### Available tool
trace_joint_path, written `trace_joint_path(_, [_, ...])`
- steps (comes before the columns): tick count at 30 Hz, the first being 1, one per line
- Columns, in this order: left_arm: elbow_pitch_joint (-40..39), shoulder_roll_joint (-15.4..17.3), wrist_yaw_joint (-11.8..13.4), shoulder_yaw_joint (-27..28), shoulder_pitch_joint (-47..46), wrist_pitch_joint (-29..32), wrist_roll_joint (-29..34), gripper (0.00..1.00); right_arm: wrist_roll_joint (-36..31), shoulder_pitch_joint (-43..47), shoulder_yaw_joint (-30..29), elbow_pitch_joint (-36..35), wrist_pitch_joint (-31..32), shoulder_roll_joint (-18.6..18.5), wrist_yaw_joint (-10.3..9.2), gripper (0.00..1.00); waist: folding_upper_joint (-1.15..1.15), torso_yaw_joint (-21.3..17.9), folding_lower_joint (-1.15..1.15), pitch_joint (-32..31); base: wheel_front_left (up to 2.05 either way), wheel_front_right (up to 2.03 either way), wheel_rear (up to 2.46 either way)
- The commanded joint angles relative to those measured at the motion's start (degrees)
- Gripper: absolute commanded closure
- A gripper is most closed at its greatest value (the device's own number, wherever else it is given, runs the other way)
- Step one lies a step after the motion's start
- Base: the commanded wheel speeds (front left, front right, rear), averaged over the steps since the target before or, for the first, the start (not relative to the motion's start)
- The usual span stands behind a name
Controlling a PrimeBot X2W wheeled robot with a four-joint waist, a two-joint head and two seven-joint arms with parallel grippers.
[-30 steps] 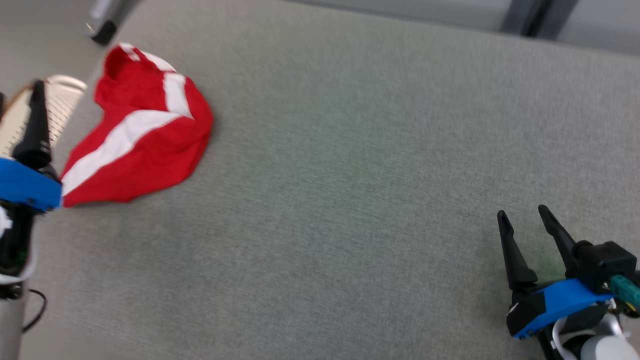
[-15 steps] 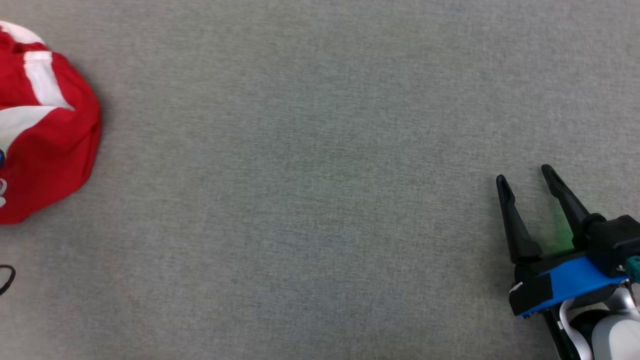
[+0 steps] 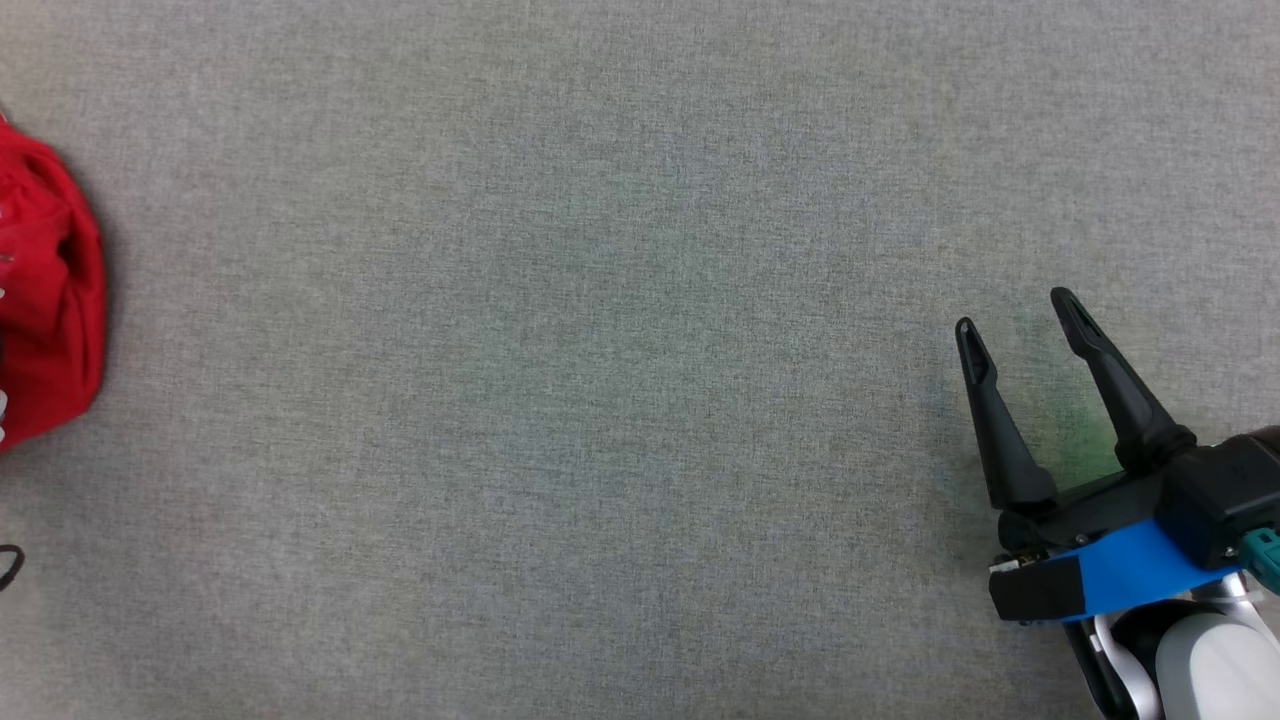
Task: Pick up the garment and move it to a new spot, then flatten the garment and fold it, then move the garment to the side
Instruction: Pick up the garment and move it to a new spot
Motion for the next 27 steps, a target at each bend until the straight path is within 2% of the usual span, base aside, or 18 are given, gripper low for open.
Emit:
trace_joint_path(1, [1.1,-1.2,-0.2,-0.3,0.1,-0.5,0.0,1.00,-0.1,-0.4,0.0,0.0,-0.4,-0.4,0.01,0.00,0.00,0.1,0.00,-0.2,0.00,0.00,0.00])
trace_joint_path(5, [3.3,-1.1,-0.8,0.1,-0.3,-4.9,1.1,1.00,-0.5,-0.5,0.0,0.4,-1.2,-0.6,0.01,0.00,0.00,0.5,0.00,-1.3,0.00,0.00,0.00])
trace_joint_path(9, [4.7,-0.6,-4.0,0.1,-2.0,-8.1,1.5,1.00,-0.2,-0.1,0.1,1.8,-1.8,0.1,0.01,0.00,0.00,1.3,0.00,-3.9,0.00,0.00,0.00])
trace_joint_path(12, [4.8,0.2,-5.9,-1.8,-3.3,-9.0,3.3,1.00,0.4,0.7,0.0,3.6,-2.4,0.6,0.01,0.00,0.00,2.1,0.00,-7.4,0.00,0.00,0.00])
trace_joint_path(18, [-0.4,3.0,-7.2,-5.4,-7.2,-6.3,6.7,1.00,2.1,1.8,1.1,7.6,-4.3,2.3,0.01,0.00,0.00,2.4,0.00,-15.5,0.00,0.00,0.00])
trace_joint_path(21, [-4.8,2.7,-7.4,-7.5,-8.8,-4.8,8.0,1.00,2.8,2.4,1.3,9.8,-5.5,2.9,0.01,0.00,0.00,2.4,0.00,-19.8,0.00,0.00,0.00])
trace_joint_path(27, [-16.9,1.7,-5.7,-12.5,-11.2,0.7,10.8,1.00,4.2,3.8,1.5,12.5,-6.9,4.1,0.01,0.00,0.00,0.9,0.00,-25.7,0.00,0.00,0.00])
